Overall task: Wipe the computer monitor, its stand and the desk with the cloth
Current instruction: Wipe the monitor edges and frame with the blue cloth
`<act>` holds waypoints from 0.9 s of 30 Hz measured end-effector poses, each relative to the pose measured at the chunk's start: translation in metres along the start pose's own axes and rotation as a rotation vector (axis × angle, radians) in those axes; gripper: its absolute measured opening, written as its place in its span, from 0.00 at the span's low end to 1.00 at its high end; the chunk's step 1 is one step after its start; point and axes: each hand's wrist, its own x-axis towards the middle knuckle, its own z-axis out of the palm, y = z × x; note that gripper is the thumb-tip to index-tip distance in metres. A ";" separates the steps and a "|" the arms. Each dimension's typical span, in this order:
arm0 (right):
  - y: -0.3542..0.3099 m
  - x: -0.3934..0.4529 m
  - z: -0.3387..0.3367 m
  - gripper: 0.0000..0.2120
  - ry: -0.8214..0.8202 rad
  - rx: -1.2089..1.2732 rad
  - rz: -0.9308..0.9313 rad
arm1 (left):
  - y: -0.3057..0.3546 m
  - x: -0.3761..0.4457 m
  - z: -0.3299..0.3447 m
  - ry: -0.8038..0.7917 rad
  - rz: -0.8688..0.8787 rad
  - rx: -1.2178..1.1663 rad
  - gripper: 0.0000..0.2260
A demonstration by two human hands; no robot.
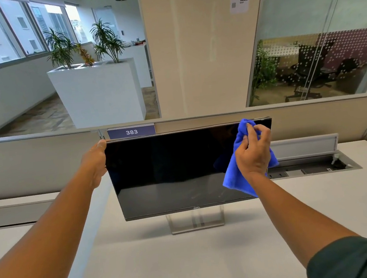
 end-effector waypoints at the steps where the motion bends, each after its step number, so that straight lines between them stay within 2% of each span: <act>1: 0.002 0.003 0.000 0.18 0.046 0.025 0.062 | 0.000 -0.001 0.000 -0.005 0.001 -0.002 0.12; 3: 0.009 0.009 0.000 0.18 0.159 0.070 0.265 | 0.001 -0.001 -0.001 -0.010 -0.002 -0.003 0.13; 5: 0.014 0.014 -0.001 0.18 0.204 0.064 0.365 | 0.000 -0.002 -0.001 -0.007 -0.007 -0.006 0.13; 7: 0.016 0.012 -0.001 0.20 0.153 0.047 0.285 | 0.000 -0.002 -0.001 -0.007 -0.011 -0.014 0.11; 11: 0.014 -0.011 0.000 0.23 -0.047 -0.034 -0.015 | 0.002 -0.004 0.002 -0.003 -0.015 -0.016 0.10; 13: 0.016 -0.018 0.003 0.22 -0.062 -0.056 -0.040 | 0.003 -0.005 0.002 -0.010 -0.014 -0.013 0.09; 16: 0.021 -0.020 0.006 0.18 0.023 0.001 0.118 | 0.003 -0.006 -0.001 -0.019 -0.016 -0.014 0.10; 19: 0.031 -0.016 0.007 0.16 0.114 0.060 0.479 | 0.002 -0.006 -0.003 -0.019 -0.024 -0.022 0.14; 21: 0.034 -0.017 0.008 0.16 0.123 0.086 0.646 | 0.002 -0.007 -0.002 -0.012 -0.029 -0.023 0.14; 27: 0.021 -0.051 0.016 0.15 0.068 0.122 0.683 | 0.001 -0.008 -0.002 0.002 -0.027 -0.025 0.14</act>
